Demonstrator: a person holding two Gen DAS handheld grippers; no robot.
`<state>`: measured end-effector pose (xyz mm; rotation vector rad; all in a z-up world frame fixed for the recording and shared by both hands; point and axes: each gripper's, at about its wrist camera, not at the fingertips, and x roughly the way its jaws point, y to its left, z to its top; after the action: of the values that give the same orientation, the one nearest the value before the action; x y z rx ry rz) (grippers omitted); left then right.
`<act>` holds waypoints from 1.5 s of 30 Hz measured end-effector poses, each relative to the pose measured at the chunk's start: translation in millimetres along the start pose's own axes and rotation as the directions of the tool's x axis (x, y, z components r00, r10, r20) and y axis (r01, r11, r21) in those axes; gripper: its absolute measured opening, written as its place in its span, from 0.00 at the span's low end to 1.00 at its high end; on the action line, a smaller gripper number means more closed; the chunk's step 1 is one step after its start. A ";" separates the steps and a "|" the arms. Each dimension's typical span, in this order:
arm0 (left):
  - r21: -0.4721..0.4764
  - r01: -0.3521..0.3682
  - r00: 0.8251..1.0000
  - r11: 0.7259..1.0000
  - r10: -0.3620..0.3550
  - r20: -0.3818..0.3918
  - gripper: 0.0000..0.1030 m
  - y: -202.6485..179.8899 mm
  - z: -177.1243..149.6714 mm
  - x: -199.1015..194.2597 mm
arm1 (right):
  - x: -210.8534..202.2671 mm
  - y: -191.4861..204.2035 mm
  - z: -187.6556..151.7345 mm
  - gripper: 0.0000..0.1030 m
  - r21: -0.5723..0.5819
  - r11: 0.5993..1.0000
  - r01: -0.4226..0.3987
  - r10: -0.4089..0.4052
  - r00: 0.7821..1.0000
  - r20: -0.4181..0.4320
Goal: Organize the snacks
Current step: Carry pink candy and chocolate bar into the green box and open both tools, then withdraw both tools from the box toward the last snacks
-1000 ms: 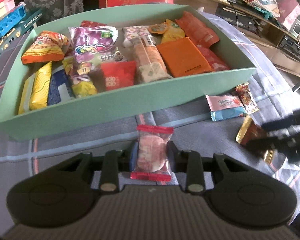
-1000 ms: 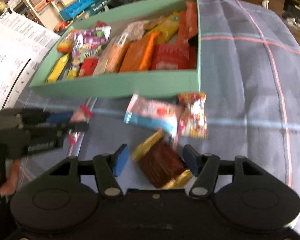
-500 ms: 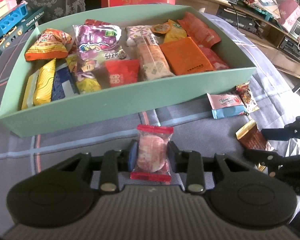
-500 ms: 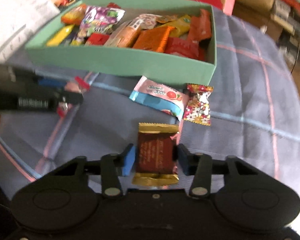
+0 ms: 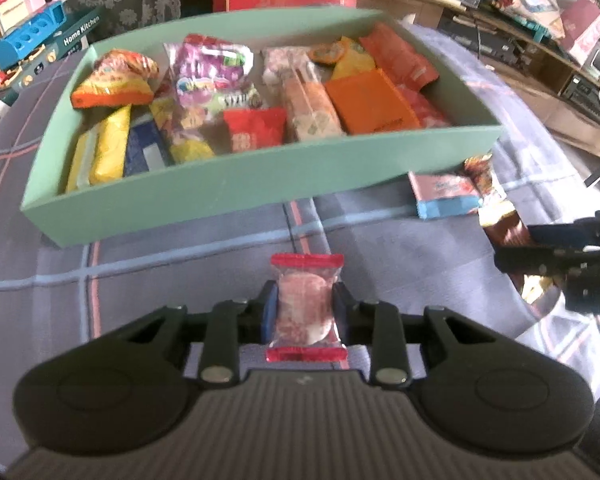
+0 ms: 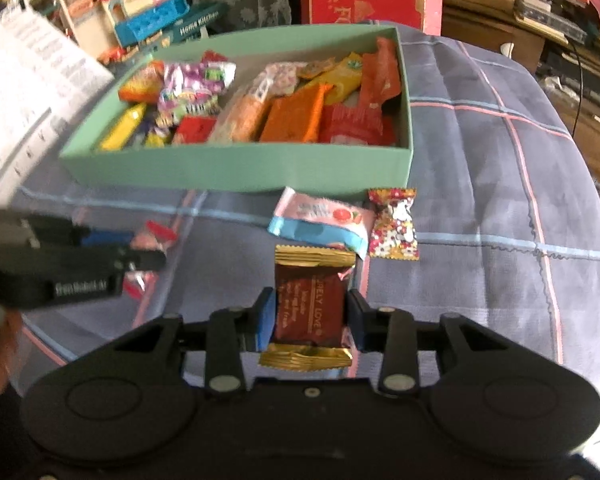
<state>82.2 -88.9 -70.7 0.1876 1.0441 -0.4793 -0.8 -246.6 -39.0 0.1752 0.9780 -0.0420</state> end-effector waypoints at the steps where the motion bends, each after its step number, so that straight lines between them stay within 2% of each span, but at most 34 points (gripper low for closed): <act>1: -0.002 0.002 1.000 1.000 -0.002 0.013 0.28 1.2 2.6 -4.9 | -4.0 -0.4 4.2 0.36 0.006 1.000 -0.009 0.009 1.000 0.011; 5: -0.029 0.010 0.998 1.000 -0.008 0.061 0.28 9.8 23.0 -19.9 | -16.5 -1.4 27.2 0.36 0.024 0.999 -0.041 0.039 0.998 0.052; 12: -0.038 -0.009 0.990 0.999 0.014 0.137 0.28 25.5 87.0 -27.5 | -21.9 -10.8 81.4 0.36 0.081 0.994 -0.075 0.064 0.990 0.125; 22: -0.095 -0.006 0.989 0.995 0.020 0.149 0.28 42.6 189.1 16.9 | 16.2 -36.3 164.9 0.36 0.163 0.982 -0.094 0.069 0.986 0.153; 31: -0.066 -0.048 0.988 0.997 0.057 0.144 0.28 36.3 220.1 54.2 | 60.8 -46.1 185.1 0.36 0.176 0.981 -0.086 0.065 0.990 0.123; 32: -0.068 -0.067 0.986 0.995 0.077 0.146 0.31 35.4 222.4 57.0 | 63.6 -47.0 186.2 0.38 0.179 0.981 -0.082 0.060 0.991 0.122; 34: -0.076 -0.113 0.981 0.991 0.123 0.147 0.60 35.3 225.8 62.0 | 64.0 -47.4 185.0 0.45 0.183 0.980 -0.075 0.051 0.990 0.133; 35: -0.083 -0.137 0.977 0.987 0.149 0.156 0.82 34.8 226.0 63.2 | 63.6 -47.7 185.1 0.56 0.185 0.980 -0.076 0.050 0.989 0.142; 36: -0.087 -0.158 0.971 0.984 0.170 0.165 0.95 35.3 225.4 62.9 | 62.4 -47.4 185.2 0.63 0.187 0.979 -0.078 0.050 0.987 0.151; 38: -0.084 -0.177 0.966 0.981 0.190 0.176 0.98 33.7 223.1 61.8 | 57.8 -46.5 184.1 0.84 0.187 0.980 -0.072 0.040 0.984 0.172; 43: -0.083 -0.156 0.975 0.984 0.167 0.148 0.99 30.4 213.8 59.1 | 51.8 -46.7 181.9 0.99 0.197 0.978 -0.072 0.035 0.982 0.185; 45: -0.079 -0.144 0.978 0.986 0.154 0.142 1.00 28.4 206.7 55.7 | 48.3 -45.8 179.6 1.00 0.200 0.977 -0.074 0.035 0.981 0.191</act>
<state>280.3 -156.7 -18.0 0.1656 0.8927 -0.3158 168.4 -319.6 13.2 0.3821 0.7800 -0.1079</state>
